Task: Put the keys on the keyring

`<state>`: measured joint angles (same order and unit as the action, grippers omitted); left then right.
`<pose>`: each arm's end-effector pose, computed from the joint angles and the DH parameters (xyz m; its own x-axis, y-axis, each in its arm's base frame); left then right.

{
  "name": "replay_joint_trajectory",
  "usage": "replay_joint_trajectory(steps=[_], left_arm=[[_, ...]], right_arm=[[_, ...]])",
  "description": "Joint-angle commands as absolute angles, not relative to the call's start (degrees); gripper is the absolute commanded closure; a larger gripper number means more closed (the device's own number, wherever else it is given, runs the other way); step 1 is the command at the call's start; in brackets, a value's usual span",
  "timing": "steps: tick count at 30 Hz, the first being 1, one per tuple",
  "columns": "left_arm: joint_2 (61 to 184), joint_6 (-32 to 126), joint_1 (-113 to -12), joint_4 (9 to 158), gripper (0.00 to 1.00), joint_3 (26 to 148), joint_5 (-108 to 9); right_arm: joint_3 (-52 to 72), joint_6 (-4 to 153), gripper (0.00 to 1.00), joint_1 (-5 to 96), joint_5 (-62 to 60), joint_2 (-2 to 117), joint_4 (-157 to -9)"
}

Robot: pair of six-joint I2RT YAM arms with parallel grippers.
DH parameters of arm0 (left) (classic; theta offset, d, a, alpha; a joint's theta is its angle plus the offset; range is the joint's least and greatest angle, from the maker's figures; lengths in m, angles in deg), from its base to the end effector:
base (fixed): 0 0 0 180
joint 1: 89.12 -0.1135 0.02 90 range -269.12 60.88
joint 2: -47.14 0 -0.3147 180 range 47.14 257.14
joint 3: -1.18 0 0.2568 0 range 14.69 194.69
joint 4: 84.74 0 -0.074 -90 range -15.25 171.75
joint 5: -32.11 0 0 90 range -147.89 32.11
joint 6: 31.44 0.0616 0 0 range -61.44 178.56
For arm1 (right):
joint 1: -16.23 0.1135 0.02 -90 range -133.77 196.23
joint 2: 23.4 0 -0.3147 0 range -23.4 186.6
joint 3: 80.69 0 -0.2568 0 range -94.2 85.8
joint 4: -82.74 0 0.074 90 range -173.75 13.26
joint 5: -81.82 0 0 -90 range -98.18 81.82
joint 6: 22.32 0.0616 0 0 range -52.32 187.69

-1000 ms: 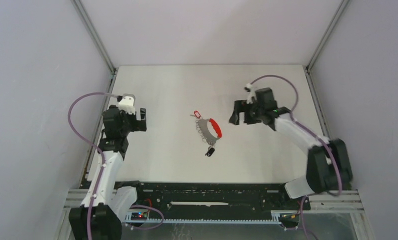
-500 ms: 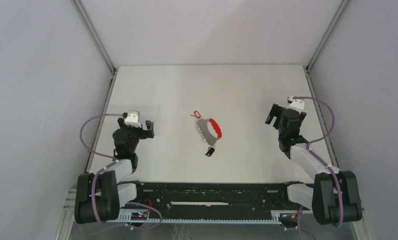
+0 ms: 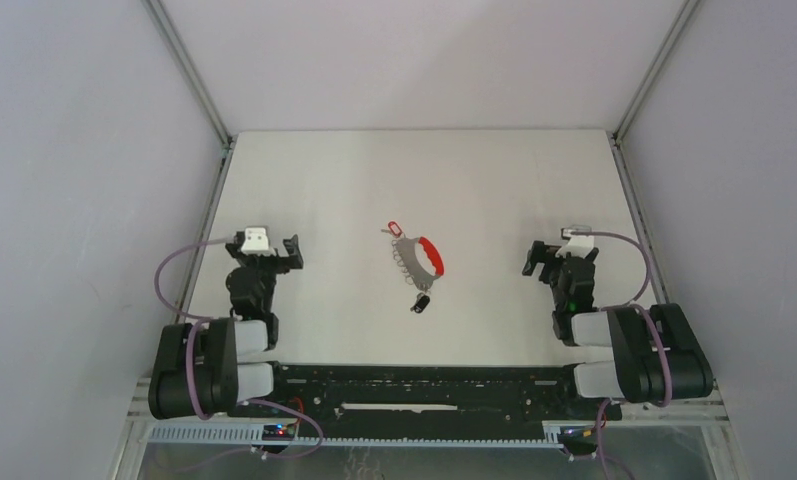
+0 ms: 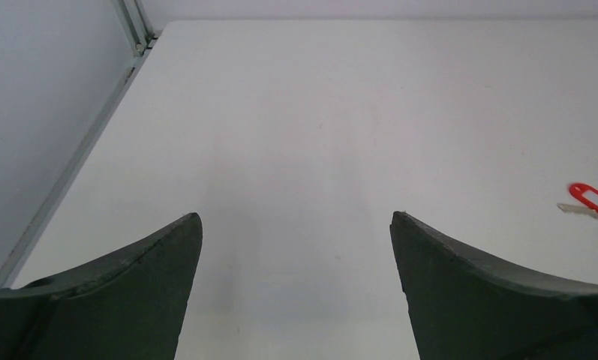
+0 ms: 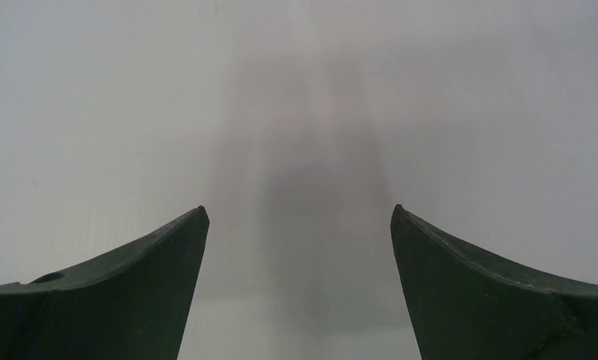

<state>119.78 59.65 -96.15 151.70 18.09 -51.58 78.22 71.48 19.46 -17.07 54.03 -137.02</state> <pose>0.2052 0.0185 0.2033 0.0121 0.0205 -0.9997 -0.0128 0.9997 0.0204 0.2233 0.0031 0.1684 -0.2782 0.0499 -0.9592 0.1109 0.9936 0.0195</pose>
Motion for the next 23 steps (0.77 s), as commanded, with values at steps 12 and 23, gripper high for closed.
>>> replay_joint_trajectory(steps=[12,23], left_arm=[[118.9,59.0,-95.2,145.0,0.0,24.1,-56.4],[119.0,59.4,-94.4,144.3,0.0,24.6,-57.7]], right_arm=[[71.9,71.6,0.0,15.7,-14.0,54.4,-140.2],[71.8,71.6,0.0,15.7,-14.0,54.5,-140.1]])
